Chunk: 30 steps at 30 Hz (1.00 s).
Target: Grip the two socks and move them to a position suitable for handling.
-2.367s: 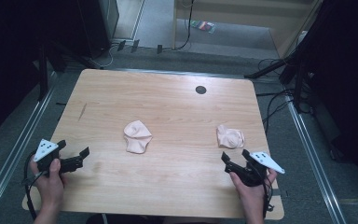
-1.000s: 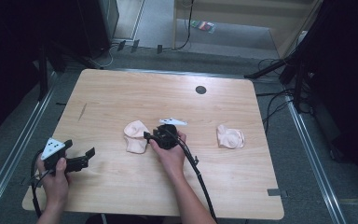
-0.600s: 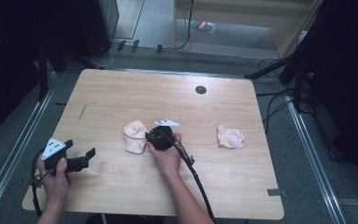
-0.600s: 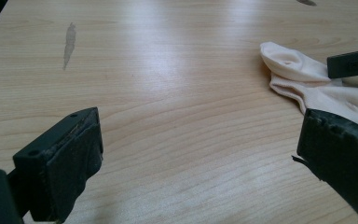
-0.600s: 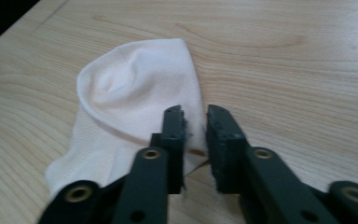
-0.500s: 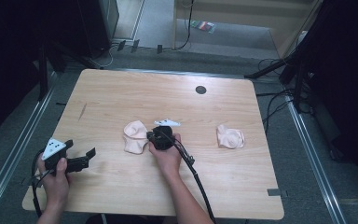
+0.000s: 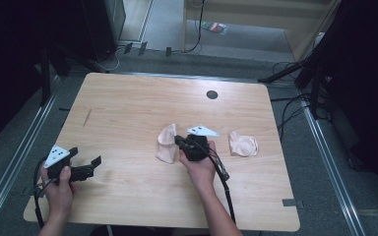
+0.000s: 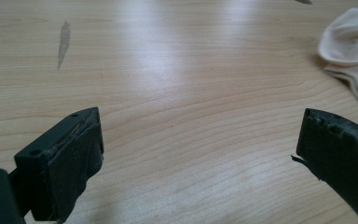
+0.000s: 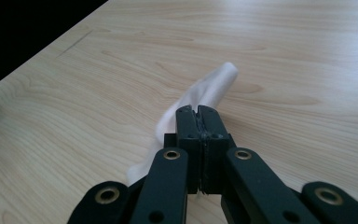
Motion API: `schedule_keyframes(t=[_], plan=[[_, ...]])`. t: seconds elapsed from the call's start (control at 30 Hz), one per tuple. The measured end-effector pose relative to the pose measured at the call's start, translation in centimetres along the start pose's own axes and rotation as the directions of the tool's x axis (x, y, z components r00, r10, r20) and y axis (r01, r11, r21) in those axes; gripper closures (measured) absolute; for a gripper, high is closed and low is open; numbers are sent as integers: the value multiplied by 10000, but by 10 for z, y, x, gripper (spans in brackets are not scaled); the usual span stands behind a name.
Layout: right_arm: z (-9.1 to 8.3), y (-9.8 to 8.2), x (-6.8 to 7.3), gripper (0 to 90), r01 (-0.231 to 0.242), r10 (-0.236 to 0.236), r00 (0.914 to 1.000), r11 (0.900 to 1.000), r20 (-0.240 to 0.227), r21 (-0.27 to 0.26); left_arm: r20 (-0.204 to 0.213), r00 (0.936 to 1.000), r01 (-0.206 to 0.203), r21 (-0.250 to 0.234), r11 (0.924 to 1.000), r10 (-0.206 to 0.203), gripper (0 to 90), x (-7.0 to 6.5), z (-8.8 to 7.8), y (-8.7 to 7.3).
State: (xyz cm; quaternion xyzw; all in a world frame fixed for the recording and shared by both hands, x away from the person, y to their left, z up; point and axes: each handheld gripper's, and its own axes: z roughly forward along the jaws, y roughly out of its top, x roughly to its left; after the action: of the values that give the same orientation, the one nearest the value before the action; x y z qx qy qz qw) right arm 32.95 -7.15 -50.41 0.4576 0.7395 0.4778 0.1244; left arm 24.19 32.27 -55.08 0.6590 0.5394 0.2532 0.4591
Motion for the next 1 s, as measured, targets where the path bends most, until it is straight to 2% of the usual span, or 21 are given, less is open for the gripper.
schedule_keyframes(t=[0.07,0.17,0.2,0.23,0.27,0.33,0.43,0.5,0.53,0.6,0.67,0.77,0.83,0.87,0.93,0.97,1.0], plan=[[-15,0,-8,898,161,-159,9998,9998,142,-106,85,10000,-35,78,10000,34,8,0,0,0],[-40,-3,-23,898,155,-143,9989,9995,447,-271,134,9999,-13,89,10000,12,8,1,0,0],[-40,-3,-23,898,155,-143,9989,9995,447,-271,134,9999,-13,89,10000,12,8,1,0,0],[-56,-5,-32,898,149,-117,9973,9989,730,-444,142,9999,-6,93,10000,5,8,1,0,0],[-62,-6,-36,897,178,-135,9964,9986,842,-507,140,9999,3,84,10000,-4,8,1,0,0],[-76,-7,-44,895,535,-456,9914,9967,1227,-618,162,9999,-4,119,9999,2,8,1,0,0],[-94,-8,-51,894,1198,-1046,9740,9906,2011,-652,165,9999,-22,160,9999,19,8,0,1,0],[-102,-9,-52,894,1535,-1330,9620,9857,2386,-693,185,9998,-37,201,9998,33,8,0,1,0],[-103,-9,-50,894,1580,-1367,9608,9849,2412,-710,191,9998,-49,218,9997,45,8,0,1,0],[-99,-14,-42,892,1920,-1757,9580,9800,2267,-520,164,9998,-65,224,9997,61,8,-1,1,0],[-87,-22,-30,891,2423,-2334,9511,9700,2025,-200,186,9998,-68,240,9997,63,8,-1,1,0],[-67,-36,-11,891,2794,-2794,9517,9600,1275,187,225,9997,-98,238,9997,93,8,-1,1,0],[-53,-47,0,891,2879,-2897,9553,9569,581,383,236,9997,-104,245,9996,98,8,-1,1,0],[-49,-50,4,889,2867,-2883,9568,9570,367,440,239,9997,-92,243,9997,86,8,-1,1,0],[-41,-57,13,868,2815,-2798,9593,9583,-373,501,261,9996,-75,256,9996,69,8,0,1,0],[-38,-59,17,792,2875,-2808,9535,9565,-1095,504,269,9996,-68,263,9996,61,8,0,1,0],[-38,-59,20,676,2950,-2841,9450,9543,-1622,476,275,9996,-66,259,9996,59,8,0,1,0]])
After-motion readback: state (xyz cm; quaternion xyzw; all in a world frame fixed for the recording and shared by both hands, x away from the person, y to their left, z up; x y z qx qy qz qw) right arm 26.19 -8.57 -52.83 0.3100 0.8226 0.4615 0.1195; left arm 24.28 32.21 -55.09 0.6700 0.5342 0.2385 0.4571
